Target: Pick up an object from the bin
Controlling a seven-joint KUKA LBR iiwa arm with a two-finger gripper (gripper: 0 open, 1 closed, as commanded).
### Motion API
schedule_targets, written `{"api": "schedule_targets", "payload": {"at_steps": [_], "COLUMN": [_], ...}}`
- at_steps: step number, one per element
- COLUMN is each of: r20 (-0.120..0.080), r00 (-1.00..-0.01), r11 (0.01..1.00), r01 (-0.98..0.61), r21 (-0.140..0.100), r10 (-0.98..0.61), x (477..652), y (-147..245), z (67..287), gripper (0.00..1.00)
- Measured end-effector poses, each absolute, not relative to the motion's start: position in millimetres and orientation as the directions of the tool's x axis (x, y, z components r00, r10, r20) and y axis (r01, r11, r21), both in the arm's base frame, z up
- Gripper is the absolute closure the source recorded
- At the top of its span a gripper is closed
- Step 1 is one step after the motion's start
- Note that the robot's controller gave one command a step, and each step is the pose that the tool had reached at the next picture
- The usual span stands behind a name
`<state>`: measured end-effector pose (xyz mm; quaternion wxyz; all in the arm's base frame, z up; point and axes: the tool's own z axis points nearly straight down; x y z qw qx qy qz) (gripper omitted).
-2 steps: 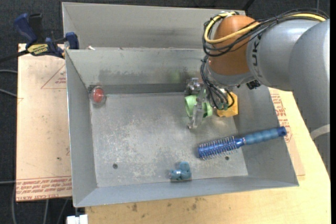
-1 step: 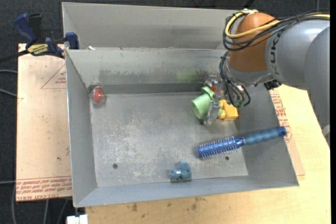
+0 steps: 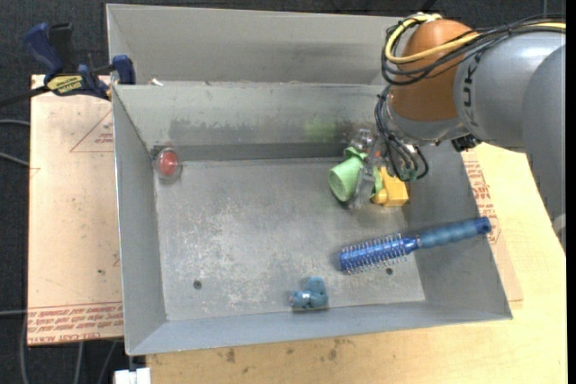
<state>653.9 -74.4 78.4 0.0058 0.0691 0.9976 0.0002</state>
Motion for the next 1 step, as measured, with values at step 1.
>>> {"api": "schedule_targets", "payload": {"at_steps": [1], "r20": [-0.01], "r00": [-0.993], "r11": [0.993], "r01": [0.12], "r21": [0.0], "r10": [0.12], "x": [602.0], "y": [-75.3], "z": [209.0], "gripper": [1.0]}}
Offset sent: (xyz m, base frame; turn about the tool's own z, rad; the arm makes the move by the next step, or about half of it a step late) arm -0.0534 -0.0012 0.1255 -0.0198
